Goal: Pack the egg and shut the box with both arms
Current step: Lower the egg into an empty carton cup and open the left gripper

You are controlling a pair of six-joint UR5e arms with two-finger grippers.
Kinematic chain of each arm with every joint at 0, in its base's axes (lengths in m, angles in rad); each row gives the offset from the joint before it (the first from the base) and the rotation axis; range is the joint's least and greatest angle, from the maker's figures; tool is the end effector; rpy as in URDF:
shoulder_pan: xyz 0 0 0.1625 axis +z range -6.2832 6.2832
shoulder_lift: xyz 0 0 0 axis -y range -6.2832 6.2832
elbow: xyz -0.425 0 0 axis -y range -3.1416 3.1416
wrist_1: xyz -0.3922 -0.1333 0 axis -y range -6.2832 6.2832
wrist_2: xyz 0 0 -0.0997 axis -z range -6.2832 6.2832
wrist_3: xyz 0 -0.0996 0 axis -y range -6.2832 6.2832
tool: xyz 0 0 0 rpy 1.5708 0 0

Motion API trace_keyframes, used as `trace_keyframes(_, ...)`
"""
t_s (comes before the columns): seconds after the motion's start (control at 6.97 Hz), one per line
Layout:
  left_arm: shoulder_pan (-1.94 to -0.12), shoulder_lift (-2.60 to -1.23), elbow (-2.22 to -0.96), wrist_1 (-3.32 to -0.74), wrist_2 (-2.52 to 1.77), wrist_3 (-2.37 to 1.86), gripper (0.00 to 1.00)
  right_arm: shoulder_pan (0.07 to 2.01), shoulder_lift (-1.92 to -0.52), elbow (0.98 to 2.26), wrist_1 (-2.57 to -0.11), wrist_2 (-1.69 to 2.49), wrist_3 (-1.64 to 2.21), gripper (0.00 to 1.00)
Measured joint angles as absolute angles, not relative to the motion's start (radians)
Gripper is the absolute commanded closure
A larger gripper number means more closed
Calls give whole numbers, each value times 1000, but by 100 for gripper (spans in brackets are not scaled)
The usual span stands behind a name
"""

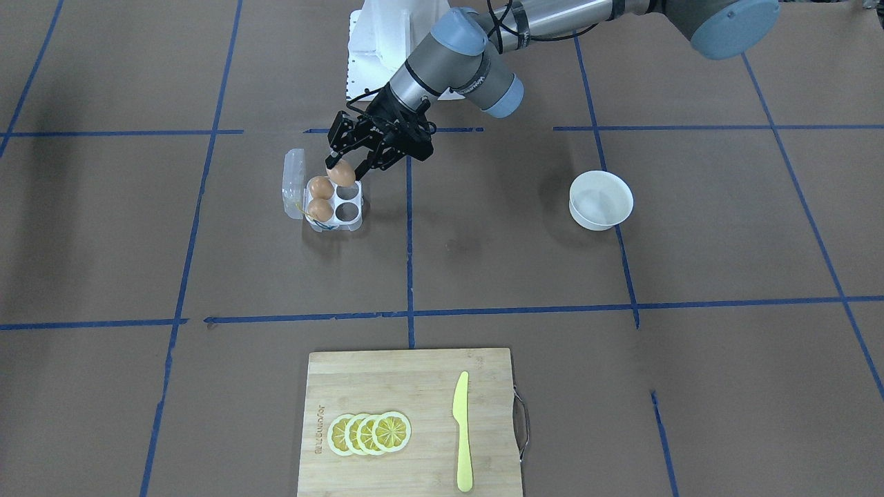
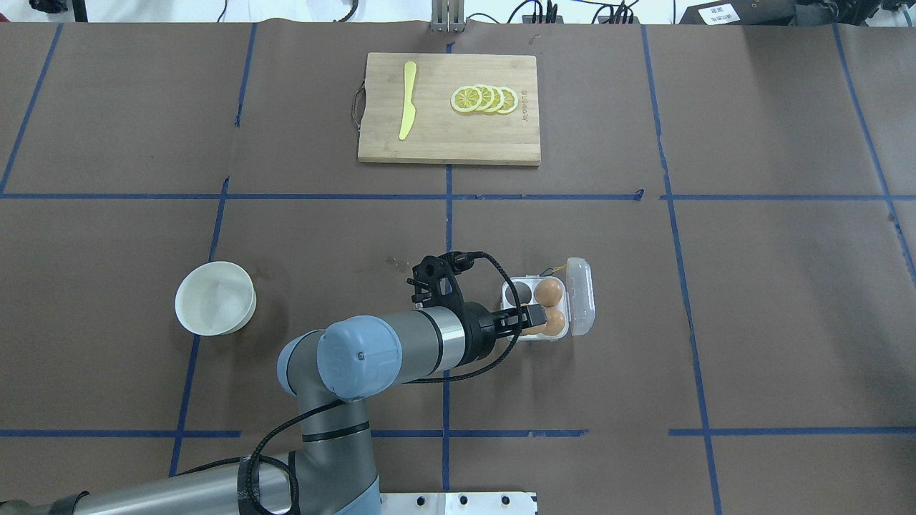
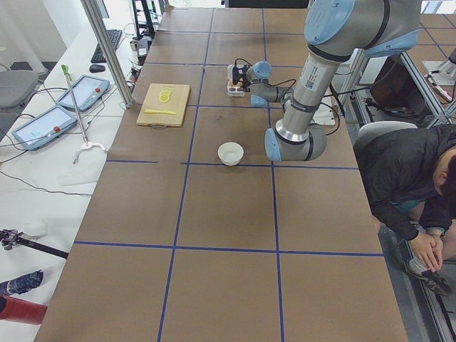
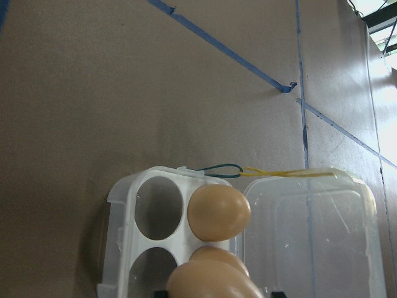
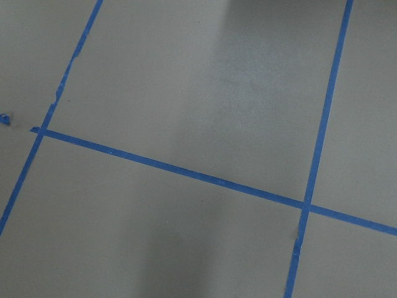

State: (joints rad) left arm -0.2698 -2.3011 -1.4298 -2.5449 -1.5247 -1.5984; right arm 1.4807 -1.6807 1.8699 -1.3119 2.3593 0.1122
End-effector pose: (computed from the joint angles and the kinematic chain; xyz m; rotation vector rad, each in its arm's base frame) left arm 0.6474 -0.3221 0.1622 0.2258 1.5534 -0.2700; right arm 0.0211 -0.4626 0.5313 0.3440 -0.8136 -0.1560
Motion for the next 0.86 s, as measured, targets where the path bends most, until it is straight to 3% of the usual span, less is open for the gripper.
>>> trace_keyframes(0.29,-270,-2301,-1431,-2545,-1525,-1598,29,1481,-1681,1870,-1313,2359,110,0)
trace_keyframes(0.72,-270,-2301,-1431,-2545,-1525,-1597,27,1481,-1683,1870,-1312,2359,111,0)
trace_keyframes(0.86,-270,-2301,-1432,-2545,-1525,-1596,0,1481,-1683,1870,-1312,2359,112,0)
